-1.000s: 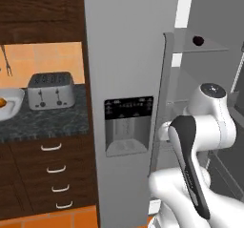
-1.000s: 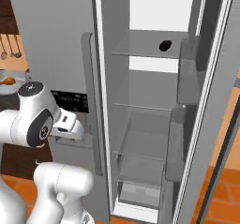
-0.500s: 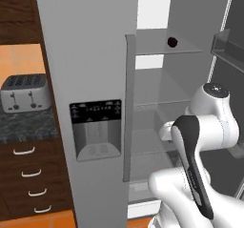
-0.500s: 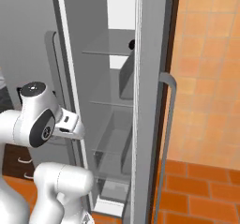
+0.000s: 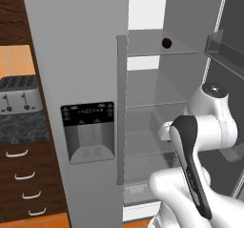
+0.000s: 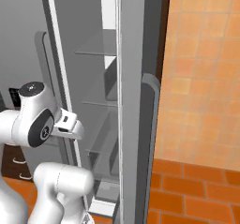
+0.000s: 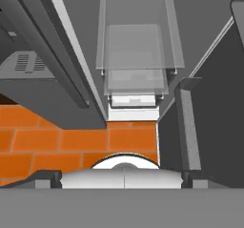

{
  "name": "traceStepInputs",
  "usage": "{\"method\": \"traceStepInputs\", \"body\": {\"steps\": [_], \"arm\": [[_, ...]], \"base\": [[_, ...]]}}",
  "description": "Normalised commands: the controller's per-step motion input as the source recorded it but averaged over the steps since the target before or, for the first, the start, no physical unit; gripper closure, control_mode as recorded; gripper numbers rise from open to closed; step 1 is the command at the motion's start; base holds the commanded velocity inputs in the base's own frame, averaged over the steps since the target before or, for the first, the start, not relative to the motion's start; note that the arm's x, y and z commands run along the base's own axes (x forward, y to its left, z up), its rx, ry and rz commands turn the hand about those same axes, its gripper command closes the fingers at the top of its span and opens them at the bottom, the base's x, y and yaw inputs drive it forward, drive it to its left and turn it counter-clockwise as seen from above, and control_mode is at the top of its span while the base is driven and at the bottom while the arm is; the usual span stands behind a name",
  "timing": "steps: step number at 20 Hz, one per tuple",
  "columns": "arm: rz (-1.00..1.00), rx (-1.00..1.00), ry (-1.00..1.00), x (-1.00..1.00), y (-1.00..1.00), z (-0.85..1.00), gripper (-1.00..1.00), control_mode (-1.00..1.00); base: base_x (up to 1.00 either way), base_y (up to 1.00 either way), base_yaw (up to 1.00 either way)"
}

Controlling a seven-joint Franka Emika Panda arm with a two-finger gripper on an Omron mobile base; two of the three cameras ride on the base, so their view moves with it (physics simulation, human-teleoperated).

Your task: Place one eggplant and one chicken drumstick in each tupperware on the nearby counter, to pack two identical lunches.

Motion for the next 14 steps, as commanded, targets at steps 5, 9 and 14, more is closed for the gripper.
{"method": "traceStepInputs", "body": {"steps": [5, 9, 14], "arm": [[0.00, 0.00, -0.04, 0.22, 0.14, 0.01, -1.00, -1.00], [-0.03, 0.00, -0.34, 0.49, 0.07, 0.62, -1.00, -1.00], [-0.08, 0.00, -0.32, 0.38, 0.00, 0.95, -1.00, -1.00]], "base": [[0.09, -0.03, 0.00], [0.00, 0.00, 0.00], [0.00, 0.00, 0.00]]}}
